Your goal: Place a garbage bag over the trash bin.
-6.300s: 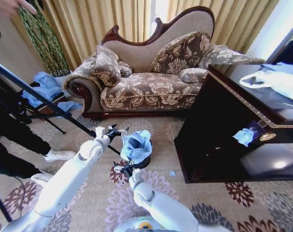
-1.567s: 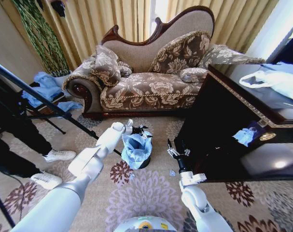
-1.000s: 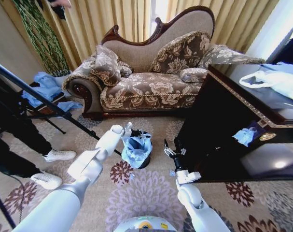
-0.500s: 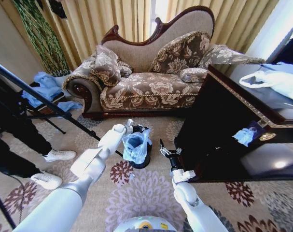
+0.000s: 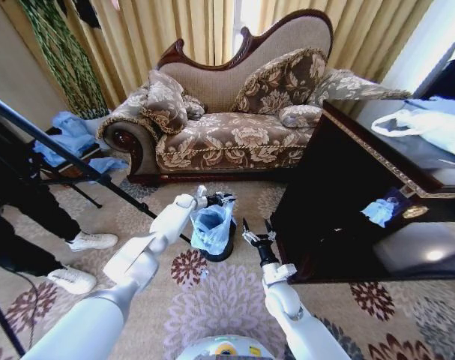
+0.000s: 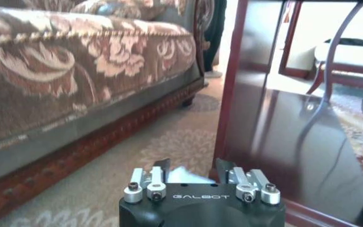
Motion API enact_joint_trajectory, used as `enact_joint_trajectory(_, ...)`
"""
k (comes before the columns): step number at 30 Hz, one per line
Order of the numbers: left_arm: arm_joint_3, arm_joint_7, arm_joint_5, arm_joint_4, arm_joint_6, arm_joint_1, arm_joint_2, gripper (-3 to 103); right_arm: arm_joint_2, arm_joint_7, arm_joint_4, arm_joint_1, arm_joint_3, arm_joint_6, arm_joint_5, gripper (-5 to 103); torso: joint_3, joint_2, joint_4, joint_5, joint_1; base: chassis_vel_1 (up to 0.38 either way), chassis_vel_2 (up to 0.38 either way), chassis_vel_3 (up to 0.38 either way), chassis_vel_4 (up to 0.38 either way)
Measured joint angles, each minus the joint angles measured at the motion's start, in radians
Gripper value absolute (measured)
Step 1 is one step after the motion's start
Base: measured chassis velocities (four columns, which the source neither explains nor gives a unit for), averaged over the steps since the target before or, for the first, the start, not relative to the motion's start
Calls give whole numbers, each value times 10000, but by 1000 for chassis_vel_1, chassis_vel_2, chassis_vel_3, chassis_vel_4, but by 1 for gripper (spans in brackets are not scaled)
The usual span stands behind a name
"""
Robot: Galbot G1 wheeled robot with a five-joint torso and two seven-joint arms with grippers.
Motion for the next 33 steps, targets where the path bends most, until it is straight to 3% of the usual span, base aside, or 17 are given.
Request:
enact_joint_trajectory(4, -470, -92, -287, -1774, 871, 904, 682, 68, 243, 528, -204, 231, -426, -307, 101, 100, 0, 0, 4, -3, -1, 0, 0, 0, 0)
enact_joint_trajectory(5, -470, -92, -287, -1774, 871, 904, 682, 68, 243, 528, -204, 231, -426, -307, 101, 100, 0, 0, 4, -3, -1, 0, 0, 0, 0)
enact_joint_trajectory(8, -966, -680, -735, -3286, 1622, 1870, 1278, 80, 552, 1162, -967, 845, -564, -448, 95, 100, 0, 0, -1, -2, 0, 0, 0, 0, 0)
enact_joint_trajectory(10, -1090, -943, -994, -3749, 1785, 2150, 1482, 85, 654, 1395, -1201, 1080, -594, -520, 135, 100, 0, 0, -1, -2, 0, 0, 0, 0, 0)
enact_joint_trajectory(14, -1755, -2508, -1596, -6021, 2886, 3154, 2485, 100, 1076, 2280, -1990, 1877, -730, -882, 312, 100, 0, 0, 7, -3, 0, 0, 0, 0, 0)
enact_joint_trajectory(15, -1755, -2508, -1596, -6021, 2886, 3154, 2485, 100, 1076, 2280, -1990, 1877, -730, -882, 312, 100, 0, 0, 7, -3, 0, 0, 0, 0, 0)
enact_joint_trajectory(18, -1923, -4651, -2299, -7798, 4522, 3663, 3375, 100, 1486, 2583, -2391, 2246, -826, -1172, 478, 100, 0, 0, 3, -2, 0, 0, 0, 0, 0)
enact_joint_trajectory(19, -1923, -4651, -2299, -7798, 4522, 3663, 3375, 100, 1486, 2583, -2391, 2246, -826, -1172, 478, 100, 0, 0, 3, -2, 0, 0, 0, 0, 0)
enact_joint_trajectory(23, -1901, -6847, -3019, -8542, 5426, 3680, 3972, 100, 2105, 2744, -3049, 2656, -1052, -1359, 497, 100, 1, -1, 3, -3, 0, 0, 0, 0, 0)
enact_joint_trajectory(27, -1939, -7524, -3192, -8554, 5914, 3444, 4049, 100, 2543, 2955, -3307, 2871, -1264, -1611, 494, 100, 0, 0, 0, 3, 0, 0, 0, 0, 0)
enact_joint_trajectory(33, -1940, -7577, -3192, -8497, 5944, 3382, 4019, 100, 2856, 3192, -4097, 3157, -1330, -1640, 223, 103, 0, -1, 2, 1, 0, 0, 0, 0, 0)
